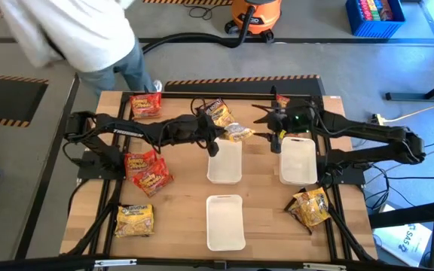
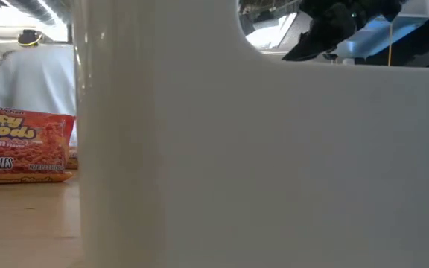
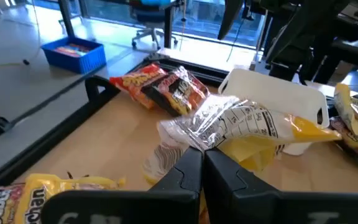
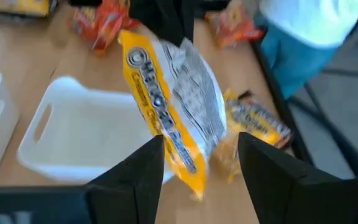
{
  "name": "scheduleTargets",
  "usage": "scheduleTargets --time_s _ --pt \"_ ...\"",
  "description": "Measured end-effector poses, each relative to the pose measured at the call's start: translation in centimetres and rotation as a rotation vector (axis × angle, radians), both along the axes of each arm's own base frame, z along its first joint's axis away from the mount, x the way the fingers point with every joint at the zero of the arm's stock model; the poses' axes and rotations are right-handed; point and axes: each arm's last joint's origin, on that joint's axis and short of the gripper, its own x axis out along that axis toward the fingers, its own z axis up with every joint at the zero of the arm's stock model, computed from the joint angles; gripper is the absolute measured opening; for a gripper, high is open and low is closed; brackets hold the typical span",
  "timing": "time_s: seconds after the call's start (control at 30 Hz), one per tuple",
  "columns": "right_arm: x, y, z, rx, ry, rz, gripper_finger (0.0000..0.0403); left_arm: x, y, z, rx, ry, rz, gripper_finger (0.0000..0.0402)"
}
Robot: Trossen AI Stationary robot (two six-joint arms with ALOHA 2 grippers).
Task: Sort Maruchan noodles
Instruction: Put the top left yellow noodle pack in the top left white bin
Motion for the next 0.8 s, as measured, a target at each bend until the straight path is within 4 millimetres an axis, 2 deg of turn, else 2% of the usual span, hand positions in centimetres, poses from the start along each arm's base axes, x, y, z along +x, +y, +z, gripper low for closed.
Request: scheduleTargets --time_s 0.2,0.5,0.6,0.8 --pt "0.2 0.0 0.2 0.005 -0.081 -0.005 0.0189 -0.1 0.2 0.2 -0.017 -0.01 0.008 0.0" --pt "0.5 0.1 -0.1 0.06 -0.074 0.039 0.0195 -0.1 0.1 0.2 -0.026 -0.013 -0.007 0.0" --pt "0.9 -0.2 -0.4 0.058 -0.064 0.011 0.0227 -0.1 0.1 0.2 -0.027 -0.015 -0.008 0.0" --pt "2.2 -0.5 -1.5 0.069 -0.04 0.03 0.0342 -0.1 0.1 0.2 -0.028 -0.017 -0.006 0.0"
